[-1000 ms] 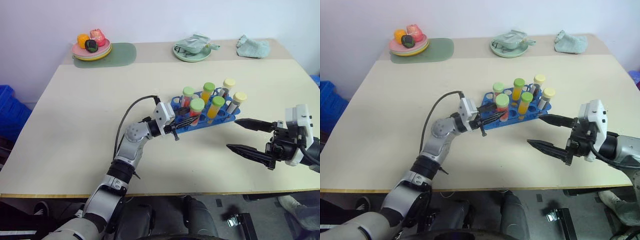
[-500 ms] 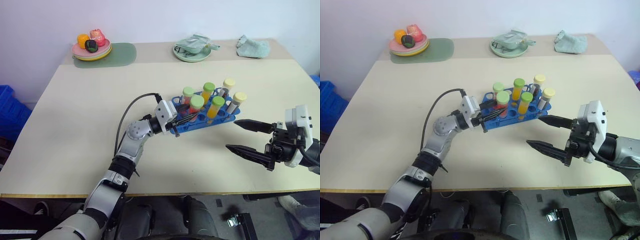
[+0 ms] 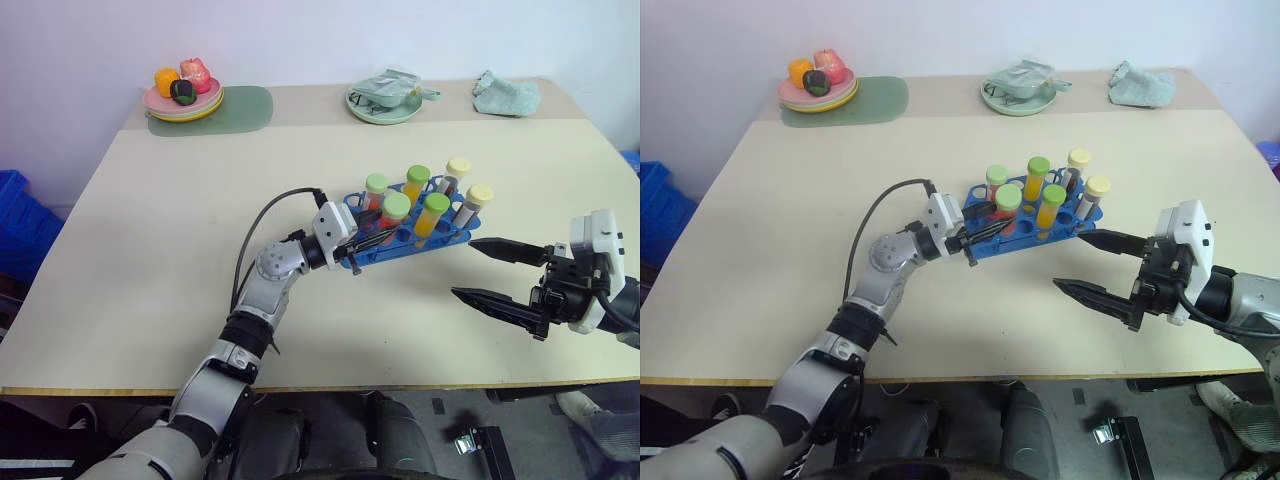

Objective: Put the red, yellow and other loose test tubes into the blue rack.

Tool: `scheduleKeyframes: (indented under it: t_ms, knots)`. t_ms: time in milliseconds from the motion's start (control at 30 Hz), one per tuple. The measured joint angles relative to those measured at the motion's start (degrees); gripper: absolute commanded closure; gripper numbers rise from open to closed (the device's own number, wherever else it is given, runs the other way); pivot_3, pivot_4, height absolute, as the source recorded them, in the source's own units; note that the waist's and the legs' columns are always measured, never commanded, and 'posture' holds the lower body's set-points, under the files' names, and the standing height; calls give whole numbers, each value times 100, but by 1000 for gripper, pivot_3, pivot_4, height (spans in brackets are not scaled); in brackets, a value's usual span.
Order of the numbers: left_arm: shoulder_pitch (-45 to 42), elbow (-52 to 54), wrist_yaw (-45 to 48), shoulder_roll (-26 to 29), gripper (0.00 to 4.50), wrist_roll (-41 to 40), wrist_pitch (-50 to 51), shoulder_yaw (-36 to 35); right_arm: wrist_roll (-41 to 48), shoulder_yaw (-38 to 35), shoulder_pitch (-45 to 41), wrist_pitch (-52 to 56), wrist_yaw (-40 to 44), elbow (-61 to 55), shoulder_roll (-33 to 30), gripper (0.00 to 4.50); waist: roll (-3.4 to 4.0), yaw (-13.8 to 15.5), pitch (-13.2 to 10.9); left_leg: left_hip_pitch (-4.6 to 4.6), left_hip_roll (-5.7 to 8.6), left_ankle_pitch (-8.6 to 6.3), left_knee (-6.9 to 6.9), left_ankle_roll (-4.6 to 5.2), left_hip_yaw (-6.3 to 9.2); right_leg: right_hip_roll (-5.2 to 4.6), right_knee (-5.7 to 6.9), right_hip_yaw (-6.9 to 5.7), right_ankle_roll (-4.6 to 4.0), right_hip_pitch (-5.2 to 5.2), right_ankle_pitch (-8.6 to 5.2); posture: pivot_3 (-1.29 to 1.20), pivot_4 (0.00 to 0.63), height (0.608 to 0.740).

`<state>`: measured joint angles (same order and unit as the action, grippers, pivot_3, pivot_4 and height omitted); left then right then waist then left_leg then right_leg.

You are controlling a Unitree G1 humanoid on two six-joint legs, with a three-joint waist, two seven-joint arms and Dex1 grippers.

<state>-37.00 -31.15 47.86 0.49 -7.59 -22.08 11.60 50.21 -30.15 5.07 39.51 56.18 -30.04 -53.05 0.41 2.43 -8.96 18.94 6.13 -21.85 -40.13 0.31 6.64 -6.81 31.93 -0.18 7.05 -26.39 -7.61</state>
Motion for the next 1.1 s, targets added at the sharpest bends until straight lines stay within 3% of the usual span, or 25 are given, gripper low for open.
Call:
scheduleKeyframes:
  t_ms: [433, 667, 700, 867, 1100]
  knots:
    - [317, 699, -300, -59, 3793, -143, 1171, -15, -185, 69, -120, -115, 2, 4, -20, 0, 0, 1, 0, -6, 0, -1, 1, 1, 0, 0, 0, 0, 0, 4, 0, 0, 150, 740]
    - [48, 453, -420, -77, 297, -163, 1319, -100, -283, 212, -247, -134, 3, 42, -19, 0, 0, -3, 0, -7, 0, -1, 1, 1, 0, 0, 0, 0, 0, 4, 0, 0, 150, 740]
    - [47, 458, -419, -70, 21, -169, 1314, -120, -290, 227, -263, -149, 6, 64, -19, 0, 0, -2, 0, -7, 0, -1, 1, 1, 0, 0, 0, 0, 0, 4, 0, 0, 150, 740]
    - [106, 873, -358, 86, 21, -267, 1590, -138, -403, 290, -352, -274, 62, 227, -19, 0, 0, -5, 0, -6, -1, -1, 1, 1, 1, 0, 1, 0, 0, 3, 0, 0, 150, 740]
    - [896, 2852, -260, 797, 21, -748, 2817, -184, -576, 585, -672, -500, 171, 538, -17, 0, 1, -16, 1, -9, -4, -1, 3, 0, 2, 1, 10, 1, 0, 1, 0, 0, 150, 740]
